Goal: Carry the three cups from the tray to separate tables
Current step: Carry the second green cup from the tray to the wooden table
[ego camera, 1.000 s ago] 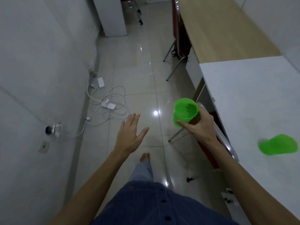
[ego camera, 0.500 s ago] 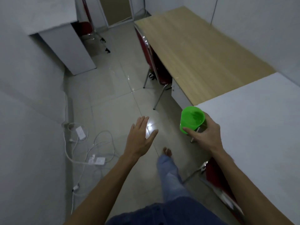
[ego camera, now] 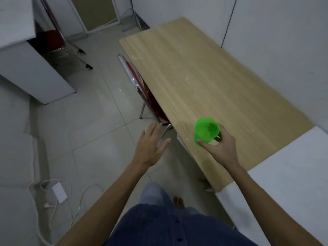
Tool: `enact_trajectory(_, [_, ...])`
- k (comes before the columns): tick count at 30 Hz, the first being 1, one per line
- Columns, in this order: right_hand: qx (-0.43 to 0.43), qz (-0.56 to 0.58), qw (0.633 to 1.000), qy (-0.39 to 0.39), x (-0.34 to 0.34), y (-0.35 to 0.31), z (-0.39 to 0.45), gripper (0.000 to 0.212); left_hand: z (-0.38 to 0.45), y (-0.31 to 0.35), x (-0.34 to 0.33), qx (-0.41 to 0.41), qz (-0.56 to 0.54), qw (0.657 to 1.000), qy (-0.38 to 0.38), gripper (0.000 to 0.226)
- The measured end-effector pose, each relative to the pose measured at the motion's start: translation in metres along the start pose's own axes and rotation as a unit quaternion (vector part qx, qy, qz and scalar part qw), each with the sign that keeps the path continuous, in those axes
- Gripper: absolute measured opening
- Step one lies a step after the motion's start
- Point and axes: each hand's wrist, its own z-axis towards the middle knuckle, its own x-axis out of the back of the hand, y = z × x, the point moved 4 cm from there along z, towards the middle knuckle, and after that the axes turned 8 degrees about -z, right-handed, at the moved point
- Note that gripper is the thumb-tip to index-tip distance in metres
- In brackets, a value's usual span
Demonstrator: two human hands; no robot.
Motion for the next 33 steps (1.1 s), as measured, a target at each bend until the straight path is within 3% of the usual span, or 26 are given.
enact_trajectory(10, [-0.042, -0.015, 0.999, 0.019, -0.068, 0.024, 0.222, 0.082, 0.239, -0.059, -0.004, -0.009, 0.038, 0.999, -0.029, 0.072])
enact_trajectory(14, [-0.072, -0.017, 0.997, 0.023, -0.096, 0.027, 0.295, 0.090, 0.319, -0.079, -0.007, -0.003, 0.074, 0.995, -0.072, 0.079])
enact_trajectory(18, [-0.105, -0.009, 0.994, 0.027, -0.125, 0.032, 0.354, 0.083, 0.384, -0.100, -0.012, 0.001, 0.090, 0.989, -0.117, 0.085])
enact_trajectory(25, [-0.135, -0.006, 0.991, 0.022, -0.161, 0.055, 0.424, 0.085, 0.453, -0.123, -0.015, 0.024, 0.084, 0.988, -0.125, 0.074])
enact_trajectory(33, [-0.146, -0.006, 0.989, 0.036, -0.173, 0.070, 0.448, 0.084, 0.478, -0.133, -0.021, 0.019, 0.086, 0.986, -0.140, 0.070])
